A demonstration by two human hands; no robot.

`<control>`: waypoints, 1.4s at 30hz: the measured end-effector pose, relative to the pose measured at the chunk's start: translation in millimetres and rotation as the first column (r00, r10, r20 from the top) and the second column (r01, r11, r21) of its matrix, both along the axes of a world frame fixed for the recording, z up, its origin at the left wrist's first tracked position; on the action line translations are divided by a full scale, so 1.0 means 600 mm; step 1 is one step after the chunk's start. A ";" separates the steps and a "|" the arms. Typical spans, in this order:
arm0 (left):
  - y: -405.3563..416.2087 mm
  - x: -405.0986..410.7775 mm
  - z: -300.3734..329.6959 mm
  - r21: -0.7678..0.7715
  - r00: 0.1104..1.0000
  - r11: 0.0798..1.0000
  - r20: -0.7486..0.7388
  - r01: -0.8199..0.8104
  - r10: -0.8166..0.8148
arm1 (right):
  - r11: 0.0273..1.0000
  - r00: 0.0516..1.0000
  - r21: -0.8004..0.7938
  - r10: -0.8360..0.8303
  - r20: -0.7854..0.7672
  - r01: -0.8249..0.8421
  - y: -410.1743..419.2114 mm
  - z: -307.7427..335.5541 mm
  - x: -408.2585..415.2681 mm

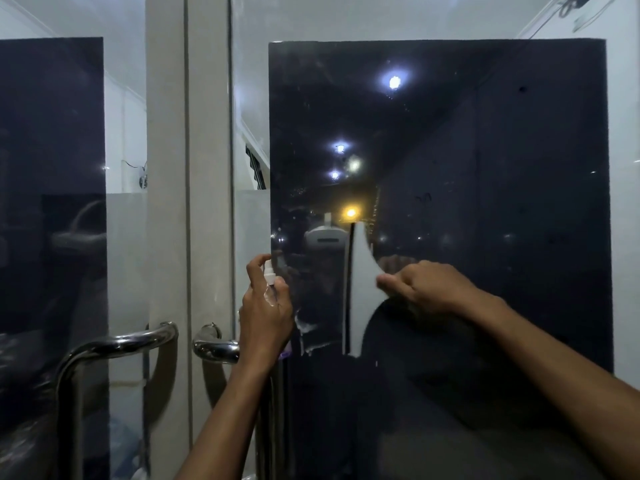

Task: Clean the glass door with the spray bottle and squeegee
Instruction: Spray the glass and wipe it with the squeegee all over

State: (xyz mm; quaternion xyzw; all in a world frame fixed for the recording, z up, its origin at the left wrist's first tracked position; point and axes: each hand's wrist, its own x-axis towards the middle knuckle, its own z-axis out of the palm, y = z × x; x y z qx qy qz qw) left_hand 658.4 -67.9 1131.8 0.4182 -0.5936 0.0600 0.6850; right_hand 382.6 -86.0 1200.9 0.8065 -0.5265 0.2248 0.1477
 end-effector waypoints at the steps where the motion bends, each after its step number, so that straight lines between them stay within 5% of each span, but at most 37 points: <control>1: 0.000 0.000 -0.001 0.002 1.000 1.000 0.001 0.008 -0.008 | 1.000 0.999 0.005 0.026 -0.035 -0.026 0.004 0.000 0.026; 7: 0.003 0.000 -0.005 0.030 0.999 0.999 0.012 0.031 -0.031 | 0.998 0.944 -0.044 0.029 -0.329 -0.046 -0.004 -0.021 0.139; 15: 0.010 -0.003 0.000 0.096 0.996 0.992 -0.028 -0.082 0.085 | 0.957 0.980 0.263 -0.074 -0.183 0.121 -0.019 -0.018 0.045; 28: 0.020 -0.009 -0.002 0.146 0.993 0.983 -0.025 -0.110 0.115 | 0.999 0.969 0.003 -0.044 -0.241 0.046 -0.010 -0.014 0.169; 37: 0.023 -0.009 -0.002 0.148 0.991 0.982 -0.034 -0.120 0.127 | 0.980 0.993 0.168 -0.097 -0.063 0.107 -0.025 -0.040 0.049; 42: 0.025 -0.010 -0.007 0.147 0.994 0.984 -0.025 -0.099 0.104 | 0.996 0.999 0.075 -0.037 -0.018 0.039 0.002 -0.051 0.064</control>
